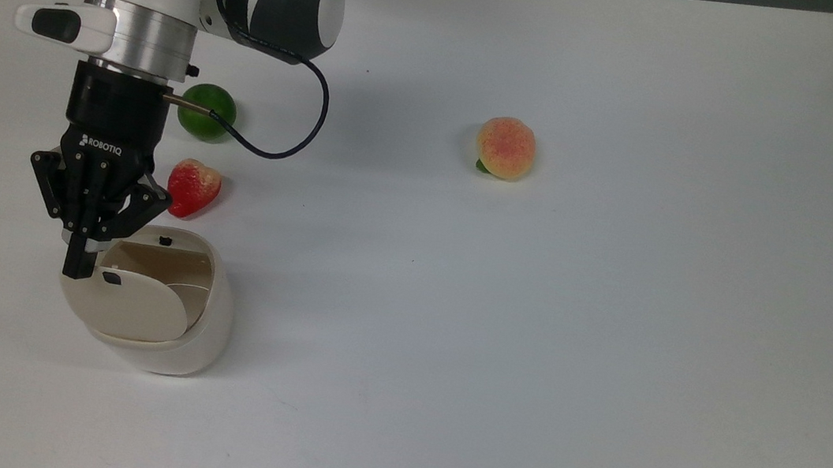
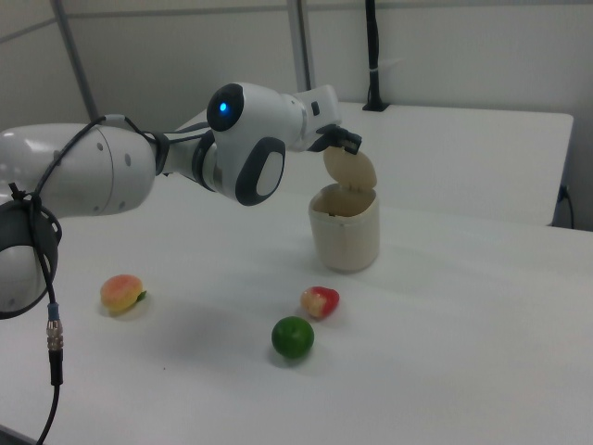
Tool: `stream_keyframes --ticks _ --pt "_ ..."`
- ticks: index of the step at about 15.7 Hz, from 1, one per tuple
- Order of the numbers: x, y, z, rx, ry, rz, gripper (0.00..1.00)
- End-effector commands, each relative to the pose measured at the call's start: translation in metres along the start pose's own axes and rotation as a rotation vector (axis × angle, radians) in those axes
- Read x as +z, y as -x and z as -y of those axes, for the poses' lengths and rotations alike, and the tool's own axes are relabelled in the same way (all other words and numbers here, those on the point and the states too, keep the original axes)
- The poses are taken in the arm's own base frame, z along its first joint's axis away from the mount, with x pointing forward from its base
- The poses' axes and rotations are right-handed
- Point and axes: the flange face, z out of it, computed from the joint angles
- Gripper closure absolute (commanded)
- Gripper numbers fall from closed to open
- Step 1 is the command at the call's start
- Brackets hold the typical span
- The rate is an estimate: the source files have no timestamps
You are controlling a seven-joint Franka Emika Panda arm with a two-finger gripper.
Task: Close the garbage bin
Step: 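Push the open lid down with the gripper until it shuts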
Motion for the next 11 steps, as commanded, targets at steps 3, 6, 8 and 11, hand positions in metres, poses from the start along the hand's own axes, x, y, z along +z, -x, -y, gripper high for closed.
stream_keyframes --ticks 3,6,8,11 --pt "-0.011 0.018 -0.009 -0.052 0.017 0.049 1.0" --pt "-0.007 0.026 -0.015 -0.062 0.025 0.071 1.0" --pt "-0.008 0.031 -0.016 -0.063 0.028 0.104 1.0" --pt "-0.015 0.038 -0.02 -0.09 0.035 0.216 1.0"
